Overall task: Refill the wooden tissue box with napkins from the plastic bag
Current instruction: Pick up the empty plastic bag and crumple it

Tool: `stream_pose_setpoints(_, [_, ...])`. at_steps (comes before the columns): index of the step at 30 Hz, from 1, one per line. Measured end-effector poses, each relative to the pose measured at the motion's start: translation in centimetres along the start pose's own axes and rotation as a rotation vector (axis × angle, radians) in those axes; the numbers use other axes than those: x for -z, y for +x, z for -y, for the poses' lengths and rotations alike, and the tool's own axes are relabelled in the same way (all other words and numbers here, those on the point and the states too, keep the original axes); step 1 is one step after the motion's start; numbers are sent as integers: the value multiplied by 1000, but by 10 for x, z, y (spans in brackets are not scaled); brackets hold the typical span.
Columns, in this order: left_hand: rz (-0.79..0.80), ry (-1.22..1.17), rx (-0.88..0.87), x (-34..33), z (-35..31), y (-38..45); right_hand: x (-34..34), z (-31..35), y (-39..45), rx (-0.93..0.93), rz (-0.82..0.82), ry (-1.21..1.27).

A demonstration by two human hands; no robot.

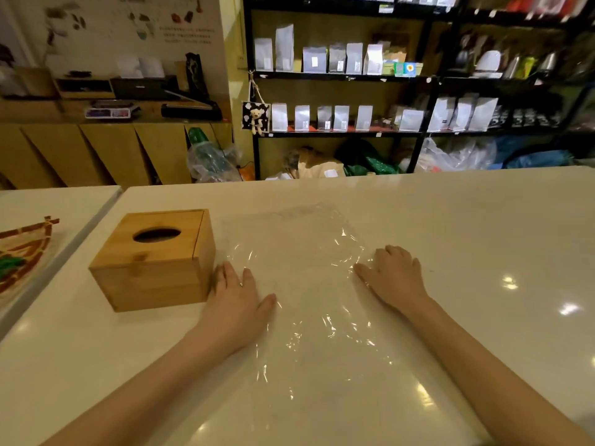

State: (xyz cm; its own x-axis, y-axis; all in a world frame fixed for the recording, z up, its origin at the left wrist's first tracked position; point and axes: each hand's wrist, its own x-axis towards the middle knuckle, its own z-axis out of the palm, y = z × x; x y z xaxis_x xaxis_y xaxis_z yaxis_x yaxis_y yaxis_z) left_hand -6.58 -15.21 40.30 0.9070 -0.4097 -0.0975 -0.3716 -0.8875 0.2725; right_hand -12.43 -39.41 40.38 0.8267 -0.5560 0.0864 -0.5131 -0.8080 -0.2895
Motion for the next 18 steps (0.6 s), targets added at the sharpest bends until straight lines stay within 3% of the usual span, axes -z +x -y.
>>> stream_pose_setpoints(4, [7,-73,22,4,-7,16,2,3,-2,-22,-70,161])
stream_pose_setpoints(7, [-82,-211,-16,9,-13,20,3,4,-4,-38,-113,240])
stream_pose_setpoints(10, [-216,-418,-24,11,-15,21,4,3,-4,-37,-152,330])
stream_pose_setpoints(16, [-329,-1102,56,10,0,27,8,-6,0,-122,-202,914])
stream_pose_setpoints(18, [-359,-1122,40,8,3,27,10,-12,1,-134,-201,1005])
